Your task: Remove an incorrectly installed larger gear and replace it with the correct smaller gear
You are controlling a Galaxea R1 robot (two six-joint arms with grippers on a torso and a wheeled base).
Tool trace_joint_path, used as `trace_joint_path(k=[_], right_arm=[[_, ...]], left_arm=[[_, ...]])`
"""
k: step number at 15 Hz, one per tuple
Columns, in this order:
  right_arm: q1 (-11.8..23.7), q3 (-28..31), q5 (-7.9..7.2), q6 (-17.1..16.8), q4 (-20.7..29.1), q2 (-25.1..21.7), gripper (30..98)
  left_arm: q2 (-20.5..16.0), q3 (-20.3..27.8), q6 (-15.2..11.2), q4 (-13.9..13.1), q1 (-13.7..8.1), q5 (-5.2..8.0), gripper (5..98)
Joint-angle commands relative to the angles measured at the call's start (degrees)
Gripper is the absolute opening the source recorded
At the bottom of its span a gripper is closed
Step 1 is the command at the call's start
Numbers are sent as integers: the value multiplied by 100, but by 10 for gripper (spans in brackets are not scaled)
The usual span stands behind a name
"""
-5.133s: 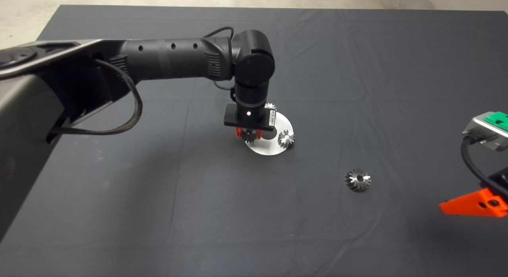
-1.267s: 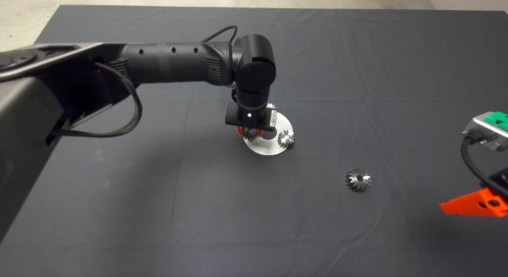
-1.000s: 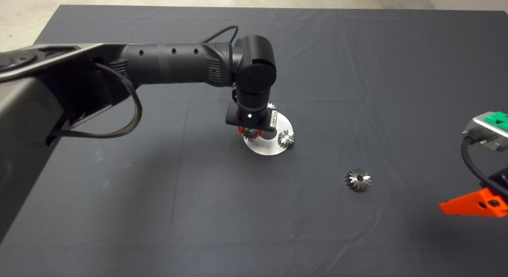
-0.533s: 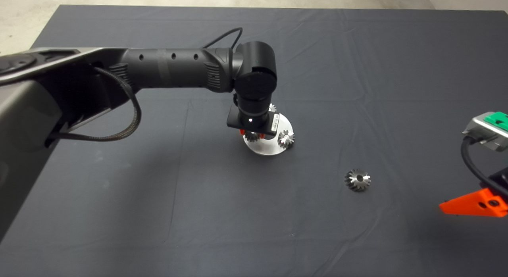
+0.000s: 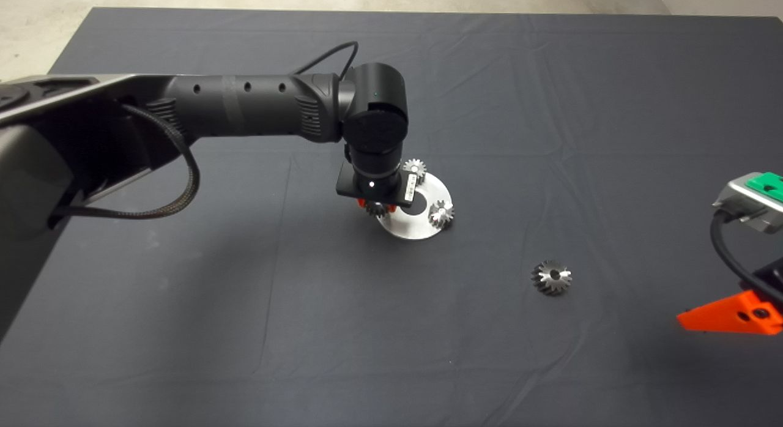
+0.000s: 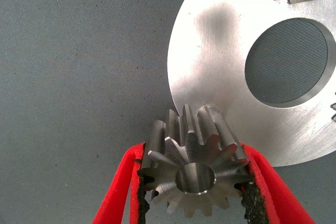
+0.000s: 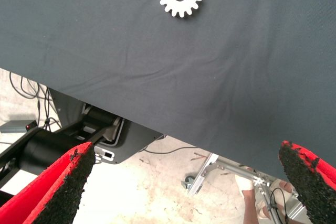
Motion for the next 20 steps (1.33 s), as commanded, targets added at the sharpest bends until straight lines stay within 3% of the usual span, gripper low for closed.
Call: trace_joint_path(k=[1,4,20], right_arm=[[70,27,-9,32,175,16,924],[70,22,-14,32,175,16,924],[70,22,-6,32,175,7,924]], left_arm=[[26,84,-10,50,-74,289,335],[70,31,-19,50,-74,237,335],[193,-180,34,50,-56,245,335]])
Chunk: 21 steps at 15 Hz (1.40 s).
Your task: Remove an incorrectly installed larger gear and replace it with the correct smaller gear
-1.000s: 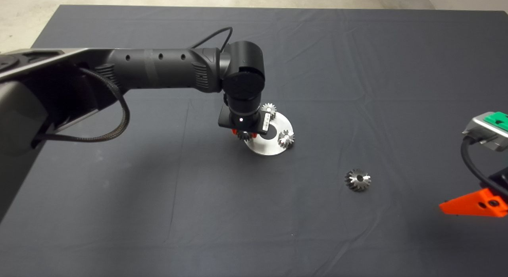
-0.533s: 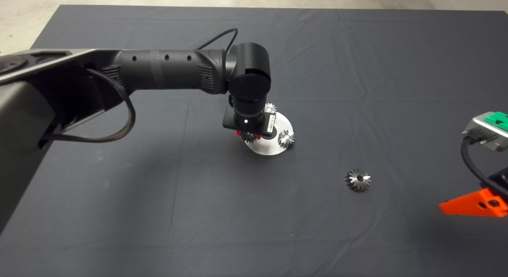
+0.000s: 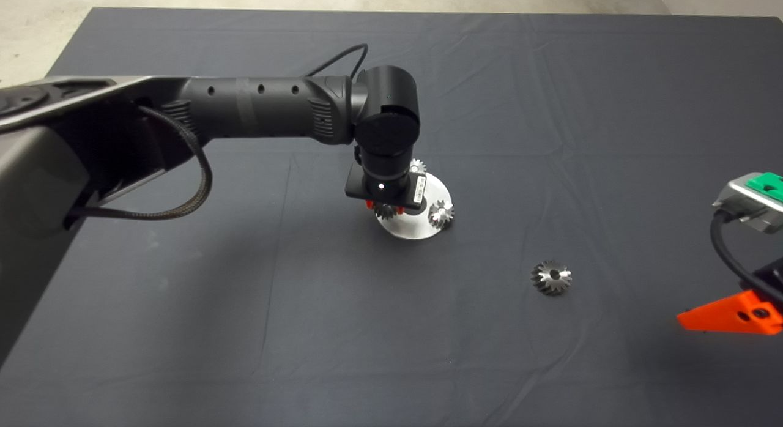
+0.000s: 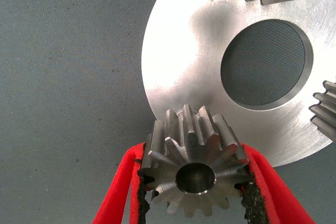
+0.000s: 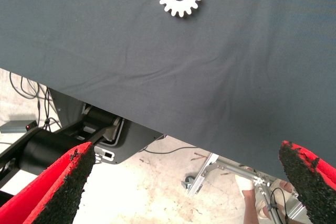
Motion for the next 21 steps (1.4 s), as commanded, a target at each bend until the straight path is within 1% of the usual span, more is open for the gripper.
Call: trace_joint_path(k=[1,3,8,14,16,17,21], right_arm=[[70,27,-4,32,175,9,924],[70,24,-4,32,175,9,924],[70,30,-13,32,175,9,924],[70,31,-4,32,175,3,924],[70,22,-4,32,175,2,924],[70,31,-4,32,175,0,924],[70,31,4,32,175,0,924]], left_arm=[[18,-28,26,39,-85,276,336],[11,-36,34,39,23,276,336],[9,-1,26,39,69,276,336],[0,3,43,43,69,276,337],[-26,-1,-1,39,69,267,339],[-13,12,34,39,69,267,343],[-27,69,-10,39,60,276,381]])
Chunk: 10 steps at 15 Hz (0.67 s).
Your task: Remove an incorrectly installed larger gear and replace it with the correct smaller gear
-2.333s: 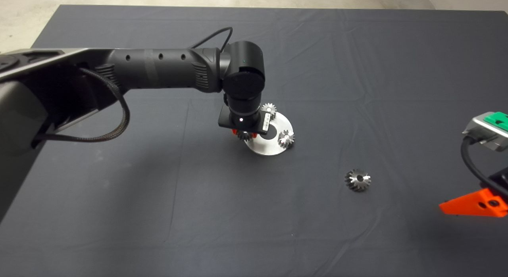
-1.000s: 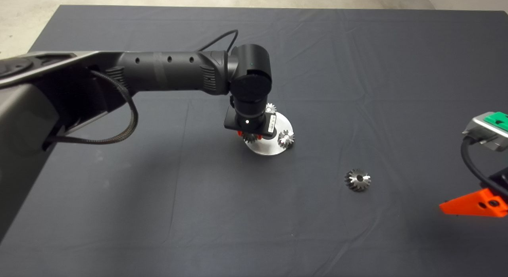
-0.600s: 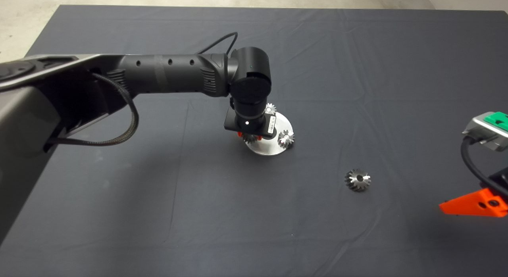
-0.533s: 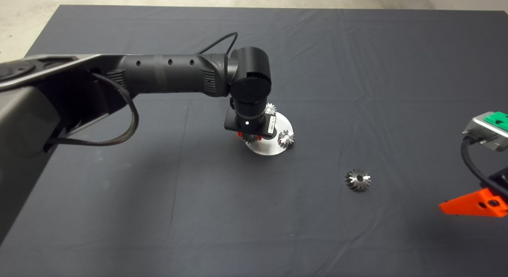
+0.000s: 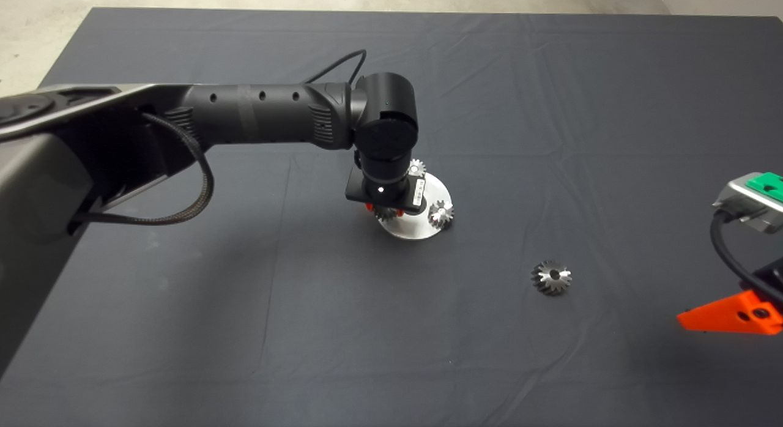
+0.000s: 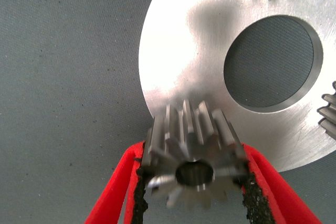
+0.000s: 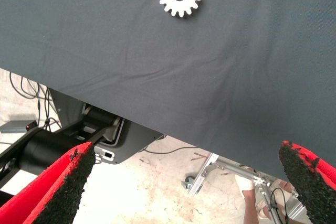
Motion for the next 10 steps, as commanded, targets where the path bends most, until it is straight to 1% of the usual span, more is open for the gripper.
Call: trace_joint_path(k=[1,3,4,5,6,7,8,9,10], right_arm=[[70,30,3,32,175,0,924],[70,29,-6,32,175,0,924],[70,24,-6,32,175,0,924],[70,25,-6,32,175,-6,924],[70,31,-6,32,175,0,924],[70,31,3,32,175,-18,924],[70,28,-14,32,175,-18,924],[70,31,-2,32,175,-9,924],[70,31,2,32,175,-9,924]], left_arm=[[-30,79,-14,-16,-40,296,384],[3,149,18,-16,-68,325,392],[-104,339,-22,-41,-98,323,409],[-270,480,-23,-187,-348,323,416],[-444,793,-32,-572,-844,314,426],[-673,1169,-49,-930,-1253,305,463],[-1005,1467,-100,-1104,-1393,288,478],[-1282,1883,-234,-1154,-1384,287,479],[-1600,2521,-457,-1159,-1384,296,494]])
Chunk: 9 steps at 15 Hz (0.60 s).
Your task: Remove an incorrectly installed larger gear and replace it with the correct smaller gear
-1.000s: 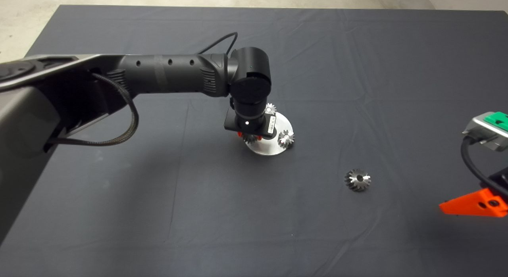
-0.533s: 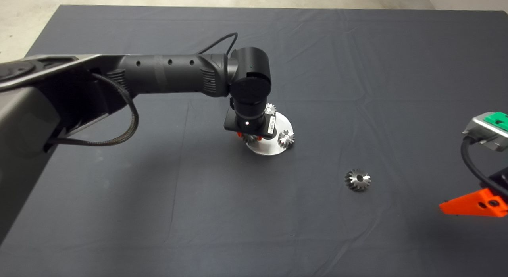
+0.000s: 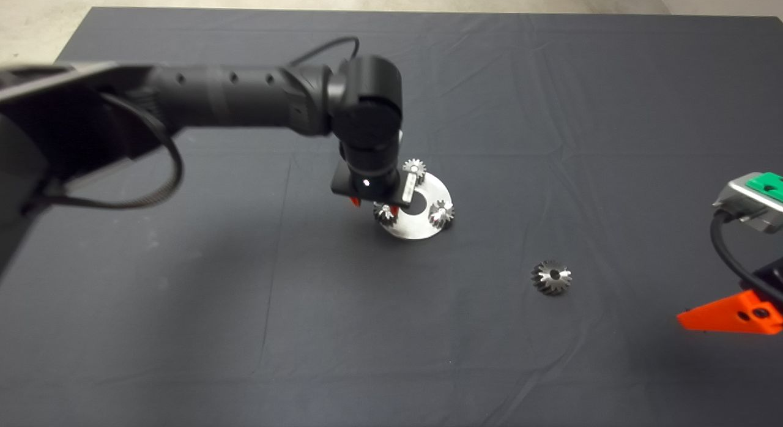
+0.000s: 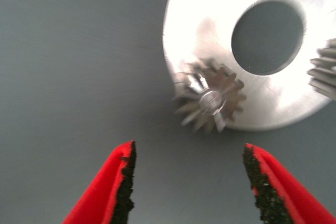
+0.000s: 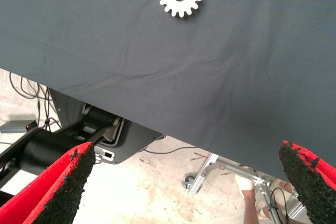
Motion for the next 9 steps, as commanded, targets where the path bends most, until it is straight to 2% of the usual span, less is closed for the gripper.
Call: trace_joint_path(k=[1,2,3,5,6,7,9], right_arm=[[70,24,-1,32,175,-7,924],[70,31,-8,32,175,2,924],[70,28,-8,32,175,14,924],[70,22,-8,32,175,37,924],[70,28,-8,30,175,37,924],[70,22,1,23,175,37,952],[79,22,-17,32,166,31,977]], left_arm=[[-1397,2141,-610,-609,-686,267,522],[-1828,2654,-782,-609,-704,266,531],[-2262,3089,-845,-609,-704,274,532],[-3080,3506,-890,-738,-721,230,575],[-3322,3770,-899,-932,-748,115,585],[-3520,4030,-899,-951,-756,28,616],[-4058,4483,-853,-986,-797,11,629]])
